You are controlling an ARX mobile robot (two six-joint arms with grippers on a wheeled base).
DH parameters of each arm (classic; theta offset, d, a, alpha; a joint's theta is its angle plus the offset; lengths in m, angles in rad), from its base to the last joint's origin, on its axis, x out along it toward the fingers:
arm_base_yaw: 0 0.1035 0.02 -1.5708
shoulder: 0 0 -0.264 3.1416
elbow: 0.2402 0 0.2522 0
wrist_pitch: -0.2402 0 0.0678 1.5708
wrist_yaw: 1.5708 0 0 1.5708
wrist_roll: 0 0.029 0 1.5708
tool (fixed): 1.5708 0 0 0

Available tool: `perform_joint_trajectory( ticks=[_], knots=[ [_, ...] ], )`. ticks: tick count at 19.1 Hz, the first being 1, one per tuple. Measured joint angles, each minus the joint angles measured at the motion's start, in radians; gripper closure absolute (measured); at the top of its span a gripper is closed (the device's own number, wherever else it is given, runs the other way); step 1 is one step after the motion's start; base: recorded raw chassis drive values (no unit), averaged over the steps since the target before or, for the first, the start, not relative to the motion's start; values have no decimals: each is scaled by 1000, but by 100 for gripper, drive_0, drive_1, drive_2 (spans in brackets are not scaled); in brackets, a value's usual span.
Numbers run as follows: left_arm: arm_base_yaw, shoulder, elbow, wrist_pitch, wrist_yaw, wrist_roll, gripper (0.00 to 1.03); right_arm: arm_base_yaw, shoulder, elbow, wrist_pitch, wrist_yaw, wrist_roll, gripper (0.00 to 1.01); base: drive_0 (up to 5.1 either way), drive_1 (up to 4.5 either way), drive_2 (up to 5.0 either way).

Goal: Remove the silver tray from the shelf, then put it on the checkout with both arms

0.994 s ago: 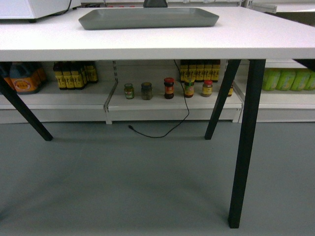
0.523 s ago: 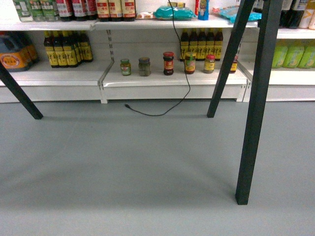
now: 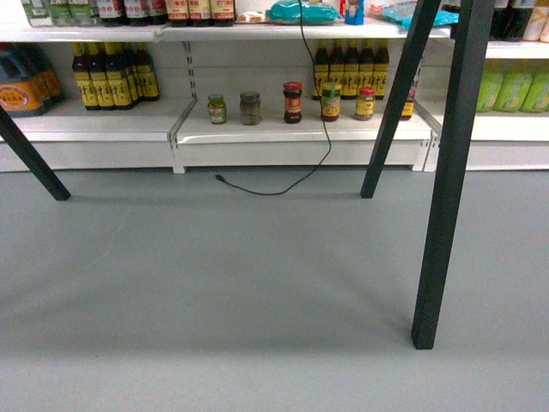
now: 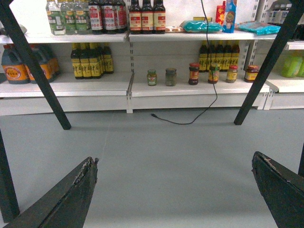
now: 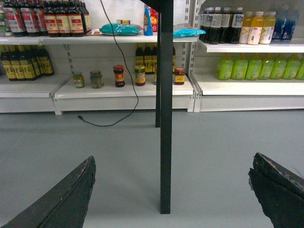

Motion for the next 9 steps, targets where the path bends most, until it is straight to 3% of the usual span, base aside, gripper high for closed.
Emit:
perform_joint_trajectory(
  ticks=[9],
  knots=[
    [0,0,0,0,0,0,5,0,0,0,0,0,0,3,0,0,0]
  ],
)
